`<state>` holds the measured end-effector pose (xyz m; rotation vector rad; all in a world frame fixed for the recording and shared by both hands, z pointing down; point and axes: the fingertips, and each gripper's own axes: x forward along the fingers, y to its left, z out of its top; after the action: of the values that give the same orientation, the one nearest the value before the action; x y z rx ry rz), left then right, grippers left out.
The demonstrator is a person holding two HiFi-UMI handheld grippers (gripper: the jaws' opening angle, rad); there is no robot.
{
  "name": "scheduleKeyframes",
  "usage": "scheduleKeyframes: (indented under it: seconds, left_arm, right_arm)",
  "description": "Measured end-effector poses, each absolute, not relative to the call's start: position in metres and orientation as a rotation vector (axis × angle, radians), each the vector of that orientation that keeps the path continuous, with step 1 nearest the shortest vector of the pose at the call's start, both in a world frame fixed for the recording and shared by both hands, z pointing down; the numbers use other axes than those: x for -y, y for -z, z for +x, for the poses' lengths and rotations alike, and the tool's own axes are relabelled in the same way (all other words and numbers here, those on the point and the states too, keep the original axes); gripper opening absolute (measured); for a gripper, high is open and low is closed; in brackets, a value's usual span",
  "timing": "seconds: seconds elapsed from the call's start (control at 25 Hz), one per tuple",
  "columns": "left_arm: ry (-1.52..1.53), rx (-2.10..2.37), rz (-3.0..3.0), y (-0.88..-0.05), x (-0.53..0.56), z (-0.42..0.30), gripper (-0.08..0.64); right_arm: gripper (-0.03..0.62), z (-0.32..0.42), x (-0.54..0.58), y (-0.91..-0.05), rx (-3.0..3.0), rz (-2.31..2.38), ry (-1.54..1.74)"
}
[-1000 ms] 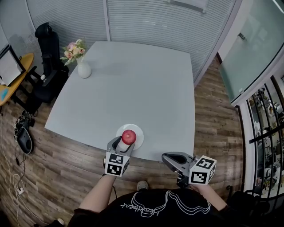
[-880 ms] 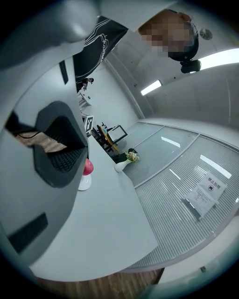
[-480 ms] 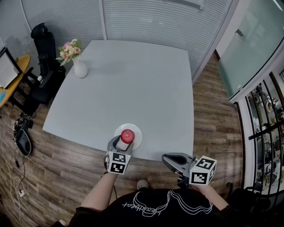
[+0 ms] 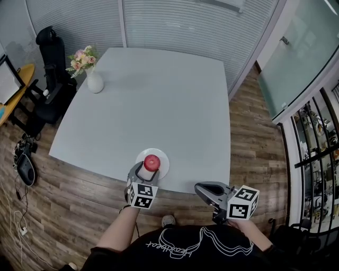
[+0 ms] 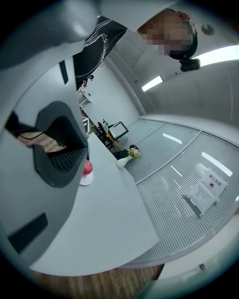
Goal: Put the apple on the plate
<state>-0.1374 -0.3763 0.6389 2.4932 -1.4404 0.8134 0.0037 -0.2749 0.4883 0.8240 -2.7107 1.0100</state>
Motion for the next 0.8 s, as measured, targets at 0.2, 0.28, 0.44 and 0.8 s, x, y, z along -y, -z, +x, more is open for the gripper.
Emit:
scheduleKeyframes:
  seconds: [0.2, 0.28, 0.44, 0.8]
  left_arm:
    - [-0.759, 1.393, 2.53, -0.633, 0.375, -0.132, 0.322]
    - [-0.726, 1.383, 2.537, -0.627, 0.374, -0.132, 0.33]
    - [-0.647, 1.372, 2.473, -0.614, 0.368, -0.142, 0.33]
    - [-0.283, 1.199, 2.393, -0.534, 0.321, -0.153, 0.279]
  right_arm:
    - [0.009, 0.003, 0.278, -0.49, 2.698, 0.814, -1.011]
    - [0.009, 0.001, 0.281, -0.487, 2.717, 0.807, -1.012]
    - [0.009, -0.005, 0.284, -0.482, 2.752, 0.781, -0.939]
    - [0.009, -0.021, 0.288, -0.459, 2.867, 0.701, -0.849]
